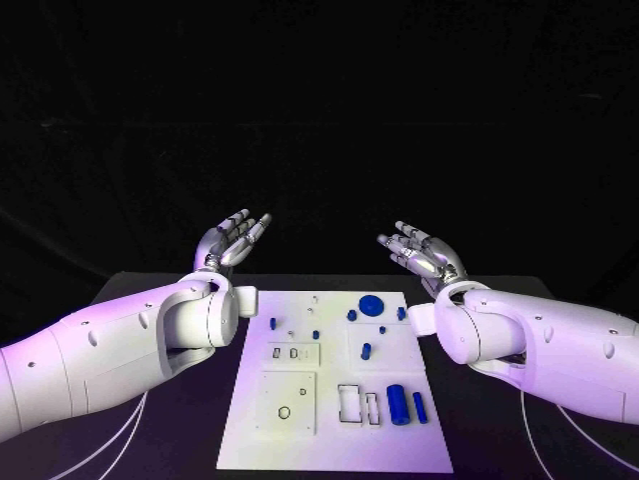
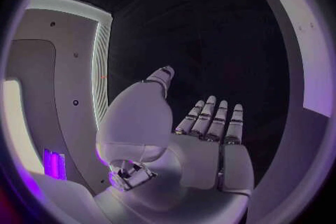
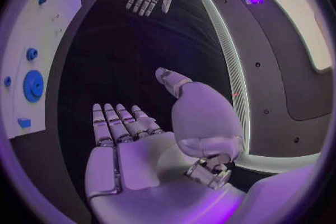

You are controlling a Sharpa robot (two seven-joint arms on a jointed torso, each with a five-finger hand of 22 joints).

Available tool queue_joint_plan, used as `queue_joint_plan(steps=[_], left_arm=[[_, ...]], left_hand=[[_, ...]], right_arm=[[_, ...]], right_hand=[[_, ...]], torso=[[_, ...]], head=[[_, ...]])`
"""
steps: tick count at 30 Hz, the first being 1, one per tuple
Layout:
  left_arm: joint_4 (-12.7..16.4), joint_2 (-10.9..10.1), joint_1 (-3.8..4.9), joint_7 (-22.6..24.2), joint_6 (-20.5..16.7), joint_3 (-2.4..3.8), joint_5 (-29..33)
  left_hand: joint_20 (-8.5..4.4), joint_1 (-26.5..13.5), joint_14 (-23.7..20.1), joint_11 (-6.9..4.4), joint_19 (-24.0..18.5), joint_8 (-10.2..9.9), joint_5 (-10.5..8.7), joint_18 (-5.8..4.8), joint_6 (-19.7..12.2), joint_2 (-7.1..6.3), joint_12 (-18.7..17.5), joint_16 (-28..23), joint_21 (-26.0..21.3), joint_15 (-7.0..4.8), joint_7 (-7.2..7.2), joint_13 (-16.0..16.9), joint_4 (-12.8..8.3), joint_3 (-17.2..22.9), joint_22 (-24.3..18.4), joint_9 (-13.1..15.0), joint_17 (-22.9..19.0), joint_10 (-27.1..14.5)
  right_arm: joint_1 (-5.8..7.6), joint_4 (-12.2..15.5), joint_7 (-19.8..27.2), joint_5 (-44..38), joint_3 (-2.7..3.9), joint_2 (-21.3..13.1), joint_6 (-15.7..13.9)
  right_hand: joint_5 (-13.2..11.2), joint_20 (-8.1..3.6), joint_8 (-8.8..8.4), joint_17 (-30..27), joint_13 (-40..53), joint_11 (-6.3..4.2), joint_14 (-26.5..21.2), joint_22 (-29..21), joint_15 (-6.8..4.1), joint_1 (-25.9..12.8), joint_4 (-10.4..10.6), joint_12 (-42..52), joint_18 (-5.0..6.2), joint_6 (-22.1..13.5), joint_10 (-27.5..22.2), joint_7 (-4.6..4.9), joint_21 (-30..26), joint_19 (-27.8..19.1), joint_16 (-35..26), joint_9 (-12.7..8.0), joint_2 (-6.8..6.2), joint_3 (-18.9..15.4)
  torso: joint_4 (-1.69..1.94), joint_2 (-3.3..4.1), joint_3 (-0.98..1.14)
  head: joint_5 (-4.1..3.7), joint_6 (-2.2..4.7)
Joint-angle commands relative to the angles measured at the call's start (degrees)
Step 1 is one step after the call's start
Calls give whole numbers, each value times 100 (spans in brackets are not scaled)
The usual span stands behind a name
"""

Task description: Assemble the parts on the task board

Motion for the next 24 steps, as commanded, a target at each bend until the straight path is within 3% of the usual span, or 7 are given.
queue_joint_plan(steps=[1,5,8,9,11,16,24], left_arm=[[-3,14,7,139,322,0,118],[-3,14,7,139,322,0,118],[-3,14,7,139,322,0,118],[173,-286,100,-64,634,0,-335],[223,-333,113,-113,667,0,-390],[402,-471,141,-247,894,0,-534],[797,-675,246,-341,1201,7,-721]], left_hand=[[79,469,523,167,429,256,161,187,789,-11,380,536,258,97,569,54,71,-1,145,189,168,643],[77,630,1190,124,1306,674,-304,227,1923,-47,584,898,706,175,513,68,11,-75,381,453,267,1347],[60,728,1831,167,1733,825,-439,259,2318,-56,648,1190,931,126,548,67,-19,-126,483,541,357,1712],[41,783,2057,211,1952,894,-444,321,2503,-67,674,1268,1042,59,564,69,-47,-134,533,583,385,1858],[47,899,2590,211,2295,1021,-439,452,2731,-80,772,1437,1239,-78,545,87,-93,-146,596,633,462,2306],[-63,1087,3273,-5,2768,1154,-401,533,3049,-85,729,1420,1402,-273,350,66,-103,-86,590,676,519,3185],[-177,1231,3876,-85,3204,1097,-394,532,3269,-198,227,1181,1390,-400,275,48,-3,129,495,631,524,3579]], right_arm=[[98,-126,-387,-486,-76,45,1107],[184,-221,-479,-579,-157,76,1359],[201,-240,-497,-597,-172,82,1408],[368,-490,-657,-2438,-165,-39,626],[398,-496,-755,-2765,-163,-51,593],[508,-564,-1183,-3643,-158,-57,960],[679,-676,-1683,-5352,-150,-30,1357]], right_hand=[[-246,41,453,316,190,-44,1722,265,-78,844,-562,429,272,1524,2087,913,499,1309,504,313,-140,210],[-357,14,942,553,201,-201,3112,464,-322,1298,-990,666,505,2954,3271,810,994,2747,949,589,-172,290],[-455,9,1032,599,190,-297,3399,453,-422,1402,-1126,685,595,3178,3563,719,1033,2974,1020,627,-158,349],[-483,0,1064,616,189,-336,3524,456,-464,1411,-1163,687,638,3266,3682,679,1064,3090,1049,640,-163,362],[-497,-41,1138,673,186,-434,3846,463,-569,1384,-1215,674,695,3481,3976,586,1135,3348,1125,682,-165,393],[-454,-121,1157,748,181,-498,4154,451,-657,1237,-1219,540,698,3633,4212,523,1176,3585,1151,719,-236,352],[-394,-354,1197,1010,200,-661,4869,511,-895,1152,-1255,380,703,3896,4705,385,1390,4155,1308,811,-309,242]], torso=[[0,0,0],[0,0,0],[0,0,0],[69,256,-15],[60,282,-12],[52,382,18],[103,567,11]], head=[[1,-1],[1,-1],[1,-1],[-29,-98],[-31,-109],[-44,-57],[-99,-50]])
